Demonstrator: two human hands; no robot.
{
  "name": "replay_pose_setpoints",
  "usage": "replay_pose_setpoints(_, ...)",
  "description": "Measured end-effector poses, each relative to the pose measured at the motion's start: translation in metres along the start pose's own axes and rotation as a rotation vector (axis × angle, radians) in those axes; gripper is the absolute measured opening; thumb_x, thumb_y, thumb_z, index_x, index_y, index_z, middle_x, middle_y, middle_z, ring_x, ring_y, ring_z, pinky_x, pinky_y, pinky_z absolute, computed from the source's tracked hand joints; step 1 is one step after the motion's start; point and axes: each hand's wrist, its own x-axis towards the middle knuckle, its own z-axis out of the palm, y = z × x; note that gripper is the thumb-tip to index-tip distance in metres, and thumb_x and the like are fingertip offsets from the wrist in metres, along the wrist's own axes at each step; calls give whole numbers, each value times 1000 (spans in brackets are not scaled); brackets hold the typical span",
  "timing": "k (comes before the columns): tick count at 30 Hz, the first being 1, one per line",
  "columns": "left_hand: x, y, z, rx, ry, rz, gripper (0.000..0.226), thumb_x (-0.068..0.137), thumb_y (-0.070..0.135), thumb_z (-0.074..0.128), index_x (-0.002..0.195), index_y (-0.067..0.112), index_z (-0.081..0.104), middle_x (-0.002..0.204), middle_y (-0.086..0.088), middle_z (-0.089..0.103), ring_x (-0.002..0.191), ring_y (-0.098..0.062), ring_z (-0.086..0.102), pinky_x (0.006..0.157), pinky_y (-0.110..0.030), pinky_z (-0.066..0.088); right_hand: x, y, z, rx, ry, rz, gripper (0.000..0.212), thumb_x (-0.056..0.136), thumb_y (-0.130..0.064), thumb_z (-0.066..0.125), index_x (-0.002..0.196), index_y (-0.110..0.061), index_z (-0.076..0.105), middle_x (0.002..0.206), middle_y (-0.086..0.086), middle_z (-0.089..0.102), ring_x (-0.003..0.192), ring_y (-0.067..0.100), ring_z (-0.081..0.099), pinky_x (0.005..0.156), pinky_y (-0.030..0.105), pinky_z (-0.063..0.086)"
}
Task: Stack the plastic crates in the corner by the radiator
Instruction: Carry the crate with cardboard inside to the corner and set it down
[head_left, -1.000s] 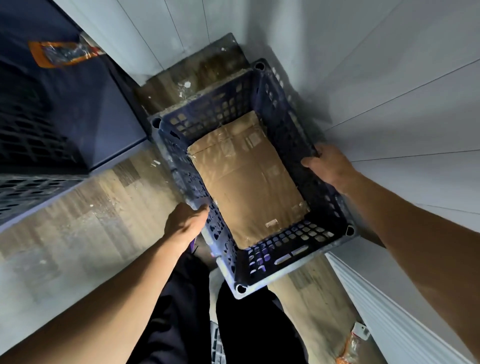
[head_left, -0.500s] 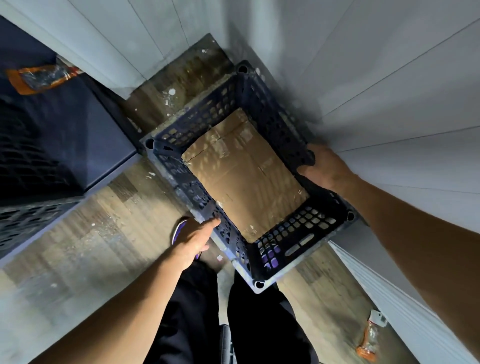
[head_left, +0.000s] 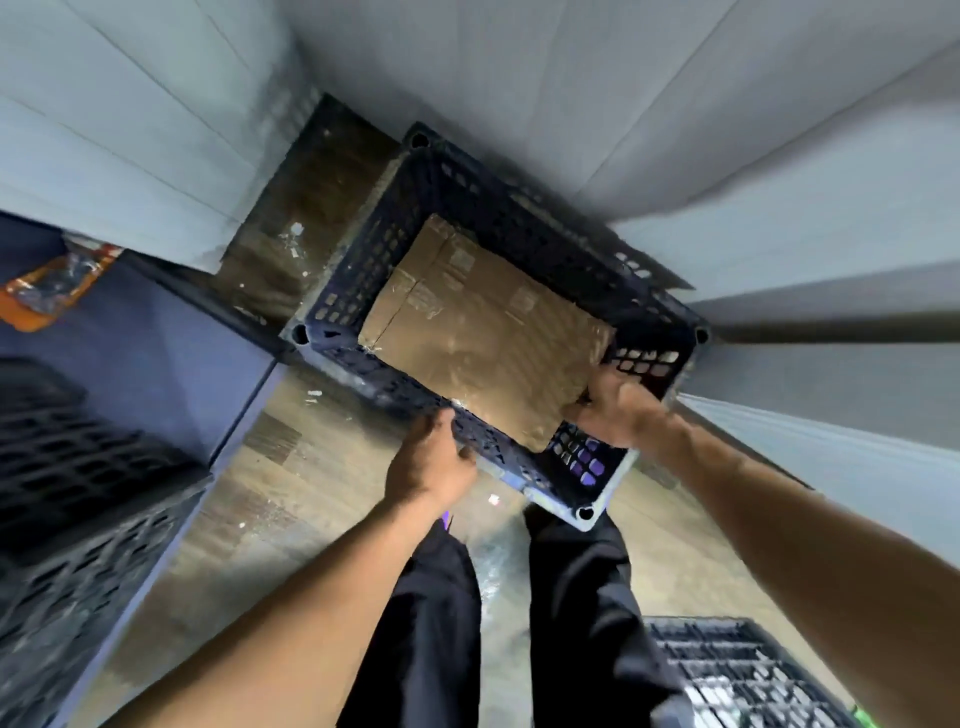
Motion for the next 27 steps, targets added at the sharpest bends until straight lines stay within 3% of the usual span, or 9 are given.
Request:
replay_pose_setpoints(3, -3, -11, -14, 178, -18, 76, 55, 93, 26, 58, 144, 25, 39, 147, 0, 42, 133, -22, 45, 104, -35, 41, -26, -15, 27, -17, 4, 17, 64, 90, -45, 59, 147, -24, 38, 145, 11, 50, 127, 28, 52, 107, 36, 43)
replay_pose_setpoints(5, -2, -15, -19, 285, -40, 127, 54, 93, 26, 58, 144, 26, 40, 151, 1, 39, 137, -22, 40, 108, -35, 38, -34, -19, 46, 17, 14, -4, 58, 92, -38, 58, 146, -30, 39, 146, 7, 51, 128, 26, 53, 107, 32, 42)
replay_pose_setpoints(12, 29, -22, -1, 595, -125, 333, 58, 92, 40, 61, 146, 32, 40, 159, -3, 27, 151, -24, 7, 121, -40, 19, -43, 8, 115, -88, 38, -28, 59, 90, -47, 57, 144, -30, 42, 135, 9, 60, 122, 30, 56, 95, 31, 43)
replay_pose_setpoints(16, 45, -26, 37, 631, -195, 326, 58, 91, 50, 60, 144, 38, 42, 156, -3, 35, 148, -25, 16, 119, -33, 16, -43, 43, 140, -121, 27, -34, 59, 96, -51, 47, 149, -28, 36, 142, 9, 55, 128, 29, 52, 103, 32, 38)
replay_pose_setpoints(21, 52, -26, 61, 666, -50, 309, 50, 93, 51, 56, 141, 40, 48, 145, 1, 49, 140, -19, 33, 114, -28, 22, -47, 63, 165, -221, 139, -81, 54, 100, -47, 39, 145, -19, 40, 140, 4, 55, 133, 24, 44, 112, 34, 23)
replay_pose_setpoints(27, 51, -29, 62, 728, -8, 313, 45, 94, 53, 52, 137, 42, 51, 129, 5, 57, 129, -20, 43, 106, -30, 33, -46, 57, 178, -182, 214, -55, 40, 100, -33, 36, 134, -17, 50, 130, 5, 61, 126, 26, 48, 112, 35, 24)
